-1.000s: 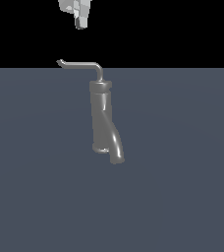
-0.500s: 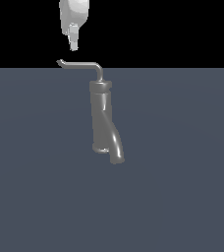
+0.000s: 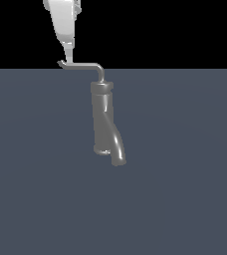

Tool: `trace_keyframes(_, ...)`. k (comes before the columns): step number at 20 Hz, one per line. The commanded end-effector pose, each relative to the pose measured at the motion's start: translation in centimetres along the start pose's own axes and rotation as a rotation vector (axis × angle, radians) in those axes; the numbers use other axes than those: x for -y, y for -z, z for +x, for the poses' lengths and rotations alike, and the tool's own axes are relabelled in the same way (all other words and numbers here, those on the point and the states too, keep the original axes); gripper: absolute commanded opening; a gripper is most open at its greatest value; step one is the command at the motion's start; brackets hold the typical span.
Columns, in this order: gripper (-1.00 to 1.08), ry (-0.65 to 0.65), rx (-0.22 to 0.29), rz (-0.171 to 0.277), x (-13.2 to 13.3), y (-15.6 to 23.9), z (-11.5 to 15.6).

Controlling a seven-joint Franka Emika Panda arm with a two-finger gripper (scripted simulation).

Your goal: Turn on the faucet by rotating a designated handle.

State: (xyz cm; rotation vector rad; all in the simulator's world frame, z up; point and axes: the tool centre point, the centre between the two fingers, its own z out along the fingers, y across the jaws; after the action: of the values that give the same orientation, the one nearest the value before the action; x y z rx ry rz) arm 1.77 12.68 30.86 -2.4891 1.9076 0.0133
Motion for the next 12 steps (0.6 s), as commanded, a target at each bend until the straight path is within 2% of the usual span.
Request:
trace_keyframes(1,-1.0,-0.023,-0.005,0.001,0.4,-0.45,-0.26)
trace_keyframes(12,-1.0,-0.041,-0.01,0.001,0.44,-0.88,-0.54)
